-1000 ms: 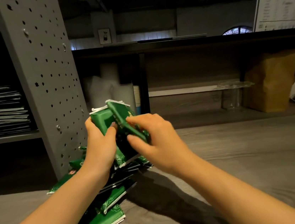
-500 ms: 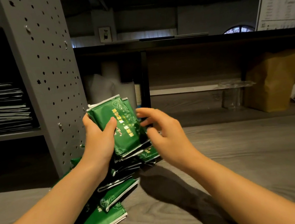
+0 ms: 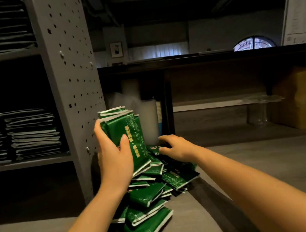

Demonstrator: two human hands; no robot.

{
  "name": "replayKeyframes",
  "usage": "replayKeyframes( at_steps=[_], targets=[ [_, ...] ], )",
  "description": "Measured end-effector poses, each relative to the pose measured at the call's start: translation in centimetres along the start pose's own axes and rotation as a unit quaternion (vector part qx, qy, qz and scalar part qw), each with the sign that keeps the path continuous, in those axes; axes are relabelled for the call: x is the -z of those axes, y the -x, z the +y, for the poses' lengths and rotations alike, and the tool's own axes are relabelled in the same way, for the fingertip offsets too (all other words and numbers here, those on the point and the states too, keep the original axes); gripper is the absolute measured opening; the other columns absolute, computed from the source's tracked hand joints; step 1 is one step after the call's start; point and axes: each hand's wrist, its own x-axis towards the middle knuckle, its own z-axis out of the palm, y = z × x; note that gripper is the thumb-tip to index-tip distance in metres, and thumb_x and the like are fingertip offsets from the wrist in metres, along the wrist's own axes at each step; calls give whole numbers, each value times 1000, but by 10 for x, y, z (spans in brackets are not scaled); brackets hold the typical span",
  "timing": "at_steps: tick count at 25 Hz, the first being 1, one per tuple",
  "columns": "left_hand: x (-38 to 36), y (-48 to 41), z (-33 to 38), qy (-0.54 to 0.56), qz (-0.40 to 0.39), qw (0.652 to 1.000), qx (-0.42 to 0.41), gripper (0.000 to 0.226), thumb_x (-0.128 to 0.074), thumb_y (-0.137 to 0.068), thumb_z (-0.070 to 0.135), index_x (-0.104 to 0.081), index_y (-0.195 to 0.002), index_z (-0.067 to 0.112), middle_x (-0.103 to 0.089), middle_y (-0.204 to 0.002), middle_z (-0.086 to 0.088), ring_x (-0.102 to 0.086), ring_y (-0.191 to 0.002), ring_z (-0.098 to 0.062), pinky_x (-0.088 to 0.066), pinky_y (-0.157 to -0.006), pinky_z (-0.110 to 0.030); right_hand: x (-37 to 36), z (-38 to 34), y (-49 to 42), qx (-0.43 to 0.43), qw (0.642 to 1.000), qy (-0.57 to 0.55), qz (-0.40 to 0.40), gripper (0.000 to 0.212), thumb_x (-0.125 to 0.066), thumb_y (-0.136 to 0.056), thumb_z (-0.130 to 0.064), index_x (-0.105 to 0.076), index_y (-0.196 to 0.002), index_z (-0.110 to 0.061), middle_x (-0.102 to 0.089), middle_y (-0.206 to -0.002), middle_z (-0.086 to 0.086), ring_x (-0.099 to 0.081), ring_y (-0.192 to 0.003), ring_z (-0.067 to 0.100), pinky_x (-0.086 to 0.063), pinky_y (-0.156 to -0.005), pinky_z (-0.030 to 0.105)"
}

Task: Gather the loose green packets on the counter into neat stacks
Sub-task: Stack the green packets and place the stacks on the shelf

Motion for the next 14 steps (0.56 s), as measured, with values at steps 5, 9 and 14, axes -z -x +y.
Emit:
replayKeyframes(
  at_steps=[5,9,14],
  targets=[
    [1,-4,-4,0,-9,1000,-10,58,-47,-95,8,-20,-144,22,-49,-97,24,-53,-75,18,-40,-61,-1,-20,-3,-20,-45,995,-64,-69,52,-24,-101,-47,-33,-146,-22,-31,-153,4,-29,-140,25,-23,-114,35],
    [0,-5,-5,7,-4,1000,2,58,-47,-95,11,-19,-144,26,-56,-112,3,-56,-84,-10,-48,-75,-27,-12,-1,9,-14,995,-43,-90,39,-39,-99,-38,-43,-136,-25,-46,-140,6,-45,-125,23,-36,-101,33],
    [-3,5,10,37,-29,998,28,54,-46,-95,6,-23,-141,22,-54,-111,7,-55,-84,9,-45,-71,-7,15,4,70,-3,989,-47,-137,52,-52,-94,-24,-31,-142,-26,-37,-145,5,-44,-121,18,-38,-99,31]
  ],
)
